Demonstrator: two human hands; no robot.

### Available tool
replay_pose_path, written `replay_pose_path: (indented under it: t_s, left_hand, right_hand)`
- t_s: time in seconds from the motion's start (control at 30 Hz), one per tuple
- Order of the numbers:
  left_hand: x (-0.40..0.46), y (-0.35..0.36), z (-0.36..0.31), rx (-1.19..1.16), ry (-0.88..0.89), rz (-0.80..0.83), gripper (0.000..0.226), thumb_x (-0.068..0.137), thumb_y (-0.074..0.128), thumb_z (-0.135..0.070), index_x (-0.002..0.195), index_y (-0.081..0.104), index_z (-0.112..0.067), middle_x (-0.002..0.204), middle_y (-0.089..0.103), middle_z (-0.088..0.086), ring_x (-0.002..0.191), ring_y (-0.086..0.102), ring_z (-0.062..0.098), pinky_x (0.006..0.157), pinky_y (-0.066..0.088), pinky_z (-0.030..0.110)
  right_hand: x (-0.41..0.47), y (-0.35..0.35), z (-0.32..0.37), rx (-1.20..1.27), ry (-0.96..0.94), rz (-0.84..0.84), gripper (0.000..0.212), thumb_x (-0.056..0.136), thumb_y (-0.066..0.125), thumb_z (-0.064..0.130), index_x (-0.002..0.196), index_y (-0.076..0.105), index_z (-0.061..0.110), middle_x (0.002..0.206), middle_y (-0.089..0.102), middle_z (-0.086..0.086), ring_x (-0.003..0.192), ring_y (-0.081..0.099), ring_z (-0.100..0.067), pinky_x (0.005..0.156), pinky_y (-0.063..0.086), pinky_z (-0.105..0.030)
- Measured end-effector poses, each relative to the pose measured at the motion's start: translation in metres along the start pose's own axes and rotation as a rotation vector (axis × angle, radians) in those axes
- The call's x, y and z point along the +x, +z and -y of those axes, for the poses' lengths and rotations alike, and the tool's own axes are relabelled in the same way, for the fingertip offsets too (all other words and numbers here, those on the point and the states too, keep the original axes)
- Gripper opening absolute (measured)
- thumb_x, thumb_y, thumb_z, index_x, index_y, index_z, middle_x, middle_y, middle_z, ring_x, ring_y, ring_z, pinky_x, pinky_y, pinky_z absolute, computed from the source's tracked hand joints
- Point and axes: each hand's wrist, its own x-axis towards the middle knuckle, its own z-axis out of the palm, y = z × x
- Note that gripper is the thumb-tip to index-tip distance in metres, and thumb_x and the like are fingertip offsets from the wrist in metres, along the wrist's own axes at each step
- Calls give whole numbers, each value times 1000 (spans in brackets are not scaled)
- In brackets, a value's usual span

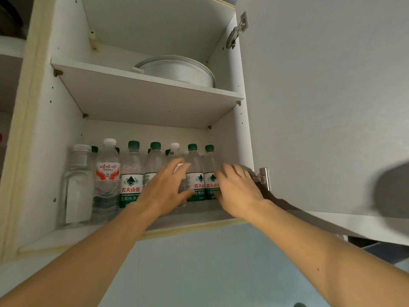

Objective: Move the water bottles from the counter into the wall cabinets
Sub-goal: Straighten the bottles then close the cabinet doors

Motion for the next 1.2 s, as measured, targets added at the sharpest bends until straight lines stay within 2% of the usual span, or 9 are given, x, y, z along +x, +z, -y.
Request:
replay_pose_path:
  t_s: [0.23,0.43,0.6,0.73,0.87,0.93,1.07,1.13,1.2]
  left_hand:
    - [-68,-41,-56,-590,-85,-357,39,94,61,-41,130,56,-27,119,58,-10,102,59,7,86,53,30]
    - [-72,-61,-154,-809,-100,-334,34,105,45,-38,132,56,-20,125,62,-3,108,58,10,94,50,37]
    - [-55,-92,-250,-885,68,-183,51,104,33,-56,145,43,-27,147,47,-5,127,49,10,108,41,37]
    - [-44,-108,-314,-858,80,-105,60,103,36,-56,155,30,-26,161,28,-2,145,31,17,116,24,34]
    - [-44,-111,-366,-878,42,-19,71,100,43,-58,160,15,-31,168,7,-1,153,9,23,121,19,45]
    - [-47,-111,-389,-864,9,26,76,98,44,-60,160,9,-34,169,-2,-1,155,0,24,122,15,50]
    - [-60,-108,-424,-873,-34,93,80,97,43,-63,160,0,-38,169,-11,-4,155,-8,23,123,11,52]
    - [-69,-106,-434,-899,-34,101,80,97,42,-64,160,-1,-40,169,-12,-6,155,-7,21,123,13,48]
    - [-75,-107,-441,-916,-29,102,79,97,43,-64,159,-1,-43,168,-11,-9,155,-4,17,122,14,43]
  right_hand:
    - [-71,-82,10,501,291,-191,48,100,54,38,143,52,16,151,45,-1,143,31,-25,118,29,-40]
    - [-136,-177,-14,578,438,-463,42,101,55,35,138,59,17,143,56,2,137,42,-18,116,32,-34]
    - [-184,-247,-53,392,405,-615,38,102,55,31,136,60,16,142,57,2,135,43,-16,112,37,-41]
    - [-226,-277,-90,159,425,-659,42,102,52,34,140,57,15,152,46,-5,142,32,-23,116,23,-31]
    - [-262,-294,-132,-162,467,-766,49,99,54,22,147,47,13,157,32,-18,143,29,-37,116,25,-57]
    - [-278,-296,-154,-26,545,-741,57,101,53,20,154,34,15,159,28,-16,141,32,-34,115,33,-50]
    - [-305,-284,-177,337,530,-653,55,104,49,13,155,29,18,157,31,-2,123,36,8,85,28,11]
    - [-311,-282,-180,367,484,-696,54,103,51,8,153,35,18,157,36,0,132,37,3,92,27,10]
    - [-314,-285,-181,468,456,-722,55,102,54,9,153,37,21,154,43,3,140,41,-11,110,40,-15]
